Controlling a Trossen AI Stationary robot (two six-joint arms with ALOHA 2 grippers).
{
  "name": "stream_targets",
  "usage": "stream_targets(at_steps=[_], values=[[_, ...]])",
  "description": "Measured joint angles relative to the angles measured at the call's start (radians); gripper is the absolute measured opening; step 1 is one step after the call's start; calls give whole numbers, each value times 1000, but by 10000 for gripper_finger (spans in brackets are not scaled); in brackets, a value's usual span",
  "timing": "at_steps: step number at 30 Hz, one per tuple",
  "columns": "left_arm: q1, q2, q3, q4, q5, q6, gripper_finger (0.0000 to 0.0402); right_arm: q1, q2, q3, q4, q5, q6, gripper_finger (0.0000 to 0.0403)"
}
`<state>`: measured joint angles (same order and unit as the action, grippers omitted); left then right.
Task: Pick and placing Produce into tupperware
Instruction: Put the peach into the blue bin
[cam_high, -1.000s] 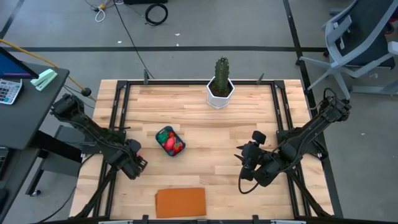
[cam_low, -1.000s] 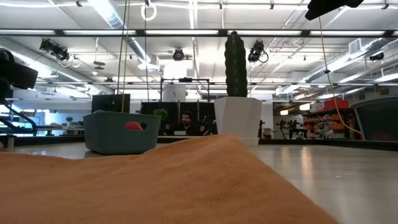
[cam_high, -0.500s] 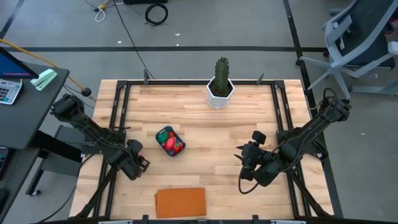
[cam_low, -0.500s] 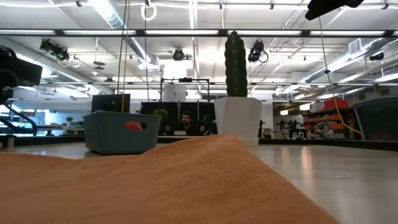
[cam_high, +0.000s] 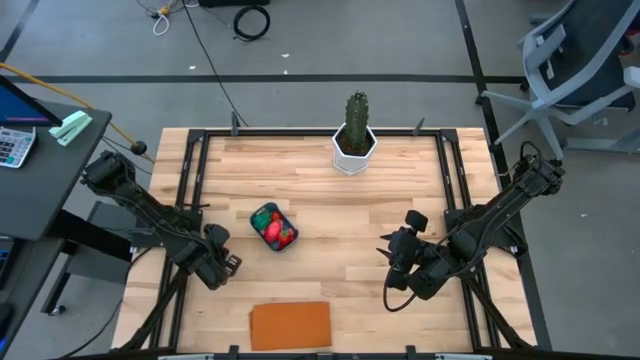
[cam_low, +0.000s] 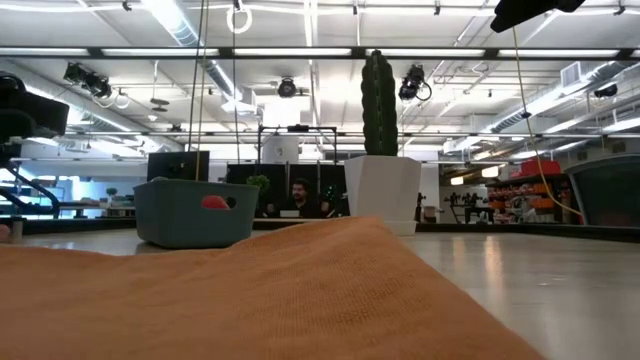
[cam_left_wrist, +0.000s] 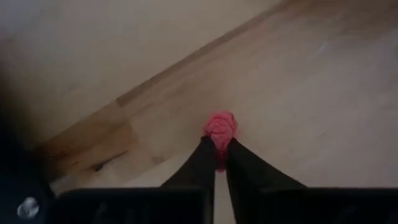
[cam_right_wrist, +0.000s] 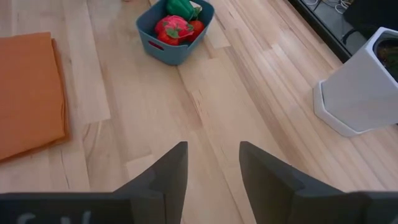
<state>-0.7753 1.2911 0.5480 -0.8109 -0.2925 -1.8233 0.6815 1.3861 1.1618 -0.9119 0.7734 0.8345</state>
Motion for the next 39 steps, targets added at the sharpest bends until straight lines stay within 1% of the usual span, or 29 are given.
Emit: stream_targets(at_steps=[2,3,6,8,11,12,14,21,23,26,29,33,39], values=[[0,0,0,5,-48,-2,14,0,0,0,0,0,0,152],[0,0,0,12,-92,-7,14,0,0,0,0,0,0,152],[0,0,0,61,-274,-20,19,0,0,0,0,0,0,152],[0,0,7,102,-419,-9,19,-2,0,0,0,0,0,152],[10,0,17,198,-616,73,14,-13,0,0,0,0,0,152],[19,0,18,241,-663,121,14,-19,0,0,0,0,0,152],[47,0,22,322,-716,219,14,-28,0,0,0,0,0,152],[202,20,22,519,-723,489,27,-53,0,0,0,0,0,152],[246,35,23,567,-691,544,24,-57,0,0,0,0,-11,152],[294,62,22,616,-608,607,19,-60,0,0,0,1,-33,152],[317,86,22,654,-560,630,22,-60,0,0,0,1,-51,152],[320,103,22,679,-519,633,50,-60,0,0,0,1,-54,152],[320,103,22,688,-462,691,84,-60,0,0,0,0,-70,152]])
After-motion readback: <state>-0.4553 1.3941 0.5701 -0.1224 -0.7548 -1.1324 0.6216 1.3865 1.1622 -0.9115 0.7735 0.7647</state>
